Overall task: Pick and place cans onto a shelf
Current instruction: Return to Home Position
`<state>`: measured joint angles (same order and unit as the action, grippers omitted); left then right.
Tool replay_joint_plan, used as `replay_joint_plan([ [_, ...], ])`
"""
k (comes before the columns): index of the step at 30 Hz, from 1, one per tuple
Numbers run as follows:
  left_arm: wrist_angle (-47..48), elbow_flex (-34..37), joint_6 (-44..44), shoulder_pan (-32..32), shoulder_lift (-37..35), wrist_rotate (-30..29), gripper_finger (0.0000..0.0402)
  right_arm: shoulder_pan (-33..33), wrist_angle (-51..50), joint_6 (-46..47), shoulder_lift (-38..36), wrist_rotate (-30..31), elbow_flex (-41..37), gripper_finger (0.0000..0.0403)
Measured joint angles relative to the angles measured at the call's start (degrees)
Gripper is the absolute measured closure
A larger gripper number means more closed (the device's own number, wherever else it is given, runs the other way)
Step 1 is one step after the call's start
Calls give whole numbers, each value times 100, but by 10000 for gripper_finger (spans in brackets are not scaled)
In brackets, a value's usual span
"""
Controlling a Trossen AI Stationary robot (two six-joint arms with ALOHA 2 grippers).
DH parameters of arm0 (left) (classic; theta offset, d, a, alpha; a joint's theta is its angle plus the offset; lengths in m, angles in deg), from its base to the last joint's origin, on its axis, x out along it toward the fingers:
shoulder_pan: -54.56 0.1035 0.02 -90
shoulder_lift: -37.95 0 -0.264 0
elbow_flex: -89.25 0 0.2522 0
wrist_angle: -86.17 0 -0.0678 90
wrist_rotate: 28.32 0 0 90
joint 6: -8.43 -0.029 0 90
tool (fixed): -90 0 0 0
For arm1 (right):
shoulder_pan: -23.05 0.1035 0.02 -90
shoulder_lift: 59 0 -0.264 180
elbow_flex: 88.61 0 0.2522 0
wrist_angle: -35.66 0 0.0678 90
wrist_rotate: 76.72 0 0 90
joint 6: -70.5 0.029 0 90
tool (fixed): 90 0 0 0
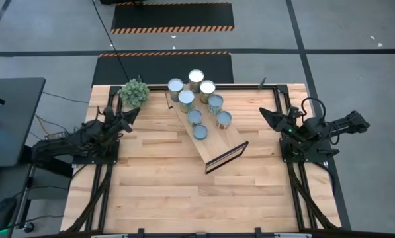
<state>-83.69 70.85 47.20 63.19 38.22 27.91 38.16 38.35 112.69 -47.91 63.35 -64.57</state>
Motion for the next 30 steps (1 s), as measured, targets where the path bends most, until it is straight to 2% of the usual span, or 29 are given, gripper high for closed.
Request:
replay_joint_plan([
  [11,-360,412,350,-13,7,9,397,2,1381,132,-2,234,-957,56],
  [18,-161,412,285,-13,7,177,398,-33,1263,-103,0,299,-991,56],
  [25,-93,414,284,-17,0,193,398,-33,1252,-755,-208,259,-991,57],
  [30,-84,414,-135,-20,9,182,396,-33,1179,-989,-367,506,-991,64],
])
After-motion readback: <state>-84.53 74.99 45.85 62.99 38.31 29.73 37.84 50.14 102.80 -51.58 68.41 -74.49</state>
